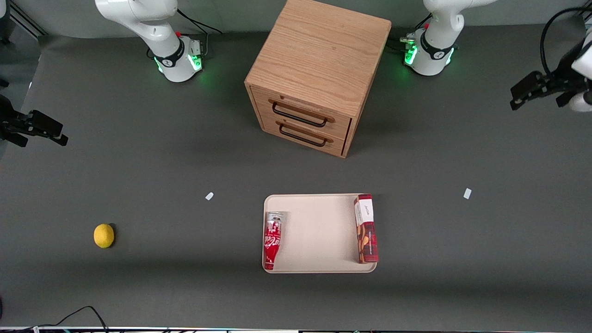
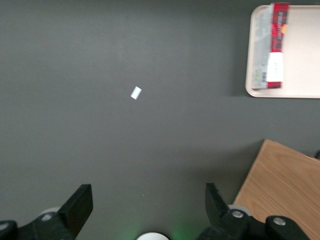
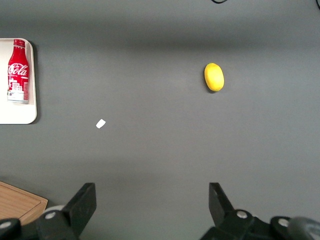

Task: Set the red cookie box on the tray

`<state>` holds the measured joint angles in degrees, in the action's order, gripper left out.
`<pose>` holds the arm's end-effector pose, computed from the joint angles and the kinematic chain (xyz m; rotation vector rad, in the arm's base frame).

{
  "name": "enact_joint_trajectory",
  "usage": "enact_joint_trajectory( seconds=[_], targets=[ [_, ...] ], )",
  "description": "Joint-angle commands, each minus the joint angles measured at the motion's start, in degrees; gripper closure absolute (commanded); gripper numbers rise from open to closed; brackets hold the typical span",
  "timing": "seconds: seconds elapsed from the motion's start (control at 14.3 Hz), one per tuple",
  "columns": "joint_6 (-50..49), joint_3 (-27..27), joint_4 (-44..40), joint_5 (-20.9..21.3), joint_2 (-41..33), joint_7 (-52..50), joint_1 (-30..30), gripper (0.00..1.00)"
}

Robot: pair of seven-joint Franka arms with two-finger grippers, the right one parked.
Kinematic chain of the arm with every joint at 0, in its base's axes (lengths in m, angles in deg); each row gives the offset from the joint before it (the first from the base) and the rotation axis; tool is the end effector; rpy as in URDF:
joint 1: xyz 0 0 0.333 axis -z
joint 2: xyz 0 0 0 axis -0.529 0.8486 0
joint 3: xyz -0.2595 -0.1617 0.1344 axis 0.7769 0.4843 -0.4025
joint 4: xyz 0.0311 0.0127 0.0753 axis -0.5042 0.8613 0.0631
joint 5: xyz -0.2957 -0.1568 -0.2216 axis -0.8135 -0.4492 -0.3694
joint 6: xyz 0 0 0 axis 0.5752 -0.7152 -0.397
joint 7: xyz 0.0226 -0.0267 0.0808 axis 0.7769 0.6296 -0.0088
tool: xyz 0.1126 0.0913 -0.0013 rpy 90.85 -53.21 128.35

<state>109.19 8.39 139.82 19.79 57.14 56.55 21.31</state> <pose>0.5008 -0.0284 0.6435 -3.1347 -0.0530 0.0128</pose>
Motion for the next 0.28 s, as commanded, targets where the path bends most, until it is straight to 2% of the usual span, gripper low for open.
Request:
enact_joint_trajectory(
  seconds=[0.0,0.21],
  targets=[
    [-1.1,0.8,1.7,-2.1,-2.7,2.7,-1.8,0.00],
    [-1.2,0.7,1.7,-1.7,-2.6,3.4,-2.4,0.00]
  ],
)
